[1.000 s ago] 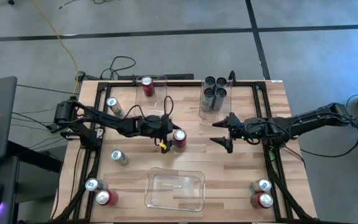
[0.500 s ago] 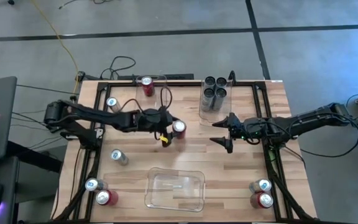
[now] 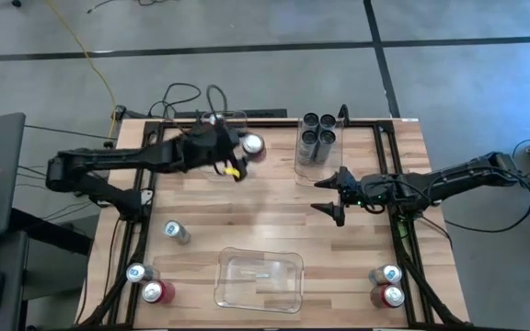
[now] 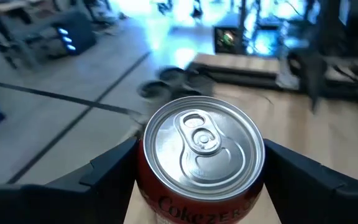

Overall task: Sort soda cans
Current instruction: Put the top left red soda can into the top left transparent bin

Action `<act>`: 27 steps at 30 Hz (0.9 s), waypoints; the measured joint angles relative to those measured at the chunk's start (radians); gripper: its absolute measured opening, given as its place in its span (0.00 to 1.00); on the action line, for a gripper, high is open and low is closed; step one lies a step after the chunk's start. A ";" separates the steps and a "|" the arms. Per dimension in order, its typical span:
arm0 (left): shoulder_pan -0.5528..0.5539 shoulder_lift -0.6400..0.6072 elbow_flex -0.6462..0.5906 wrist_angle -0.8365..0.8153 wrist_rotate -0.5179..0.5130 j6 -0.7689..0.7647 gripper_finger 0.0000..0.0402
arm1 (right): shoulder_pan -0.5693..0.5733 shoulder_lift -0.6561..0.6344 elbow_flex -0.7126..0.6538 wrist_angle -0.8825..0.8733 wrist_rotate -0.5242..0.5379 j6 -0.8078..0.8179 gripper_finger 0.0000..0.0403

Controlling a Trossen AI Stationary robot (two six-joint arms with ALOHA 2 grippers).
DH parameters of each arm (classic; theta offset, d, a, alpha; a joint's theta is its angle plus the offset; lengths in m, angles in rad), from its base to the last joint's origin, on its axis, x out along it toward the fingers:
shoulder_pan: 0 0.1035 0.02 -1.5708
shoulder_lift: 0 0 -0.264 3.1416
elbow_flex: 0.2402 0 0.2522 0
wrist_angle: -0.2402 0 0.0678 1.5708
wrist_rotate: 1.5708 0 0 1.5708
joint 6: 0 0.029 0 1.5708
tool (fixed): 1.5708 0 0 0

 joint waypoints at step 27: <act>0.439 0.185 -0.200 0.294 0.091 -0.043 0.73 | 0.000 0.000 0.000 -0.018 0.000 -0.003 0.95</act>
